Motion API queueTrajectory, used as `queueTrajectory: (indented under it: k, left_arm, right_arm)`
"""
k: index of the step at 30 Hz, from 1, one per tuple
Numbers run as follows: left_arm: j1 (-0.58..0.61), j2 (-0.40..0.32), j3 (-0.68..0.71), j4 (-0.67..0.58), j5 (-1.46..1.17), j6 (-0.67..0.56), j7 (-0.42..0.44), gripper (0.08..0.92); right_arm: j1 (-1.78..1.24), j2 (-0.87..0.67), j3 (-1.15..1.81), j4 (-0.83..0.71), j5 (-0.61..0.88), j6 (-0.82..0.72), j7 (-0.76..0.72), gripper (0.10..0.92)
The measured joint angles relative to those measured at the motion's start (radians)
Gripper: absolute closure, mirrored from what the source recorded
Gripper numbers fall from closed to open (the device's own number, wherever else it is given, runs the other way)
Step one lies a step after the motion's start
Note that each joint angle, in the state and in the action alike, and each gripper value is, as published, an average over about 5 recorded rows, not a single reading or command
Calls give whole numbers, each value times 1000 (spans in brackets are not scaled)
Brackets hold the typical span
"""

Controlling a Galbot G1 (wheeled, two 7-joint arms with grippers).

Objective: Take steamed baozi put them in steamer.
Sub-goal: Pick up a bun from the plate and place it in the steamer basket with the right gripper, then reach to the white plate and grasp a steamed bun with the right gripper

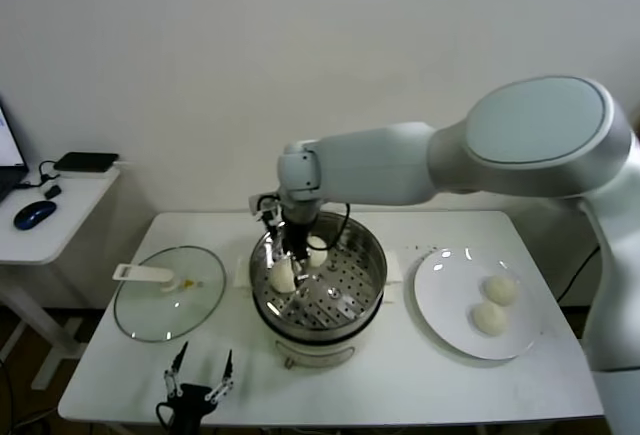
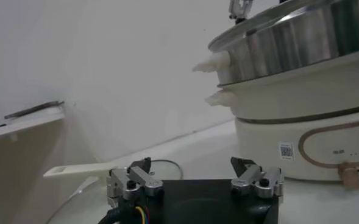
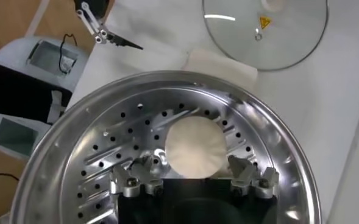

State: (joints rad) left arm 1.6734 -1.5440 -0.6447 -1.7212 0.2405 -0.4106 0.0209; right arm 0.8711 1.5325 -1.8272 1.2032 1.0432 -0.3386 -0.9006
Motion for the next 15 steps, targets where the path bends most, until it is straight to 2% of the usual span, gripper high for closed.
queueTrajectory:
  k: [8,15]
  left_arm:
    - [7,-8,7,-7,13,1,0,177]
    - [7,-18,7,1,22,-4,-1,177]
  right_arm:
    - [141,-155,-71,122,-37,68,-70,203]
    - [212,-352,-175,222,-149,125,-105,203]
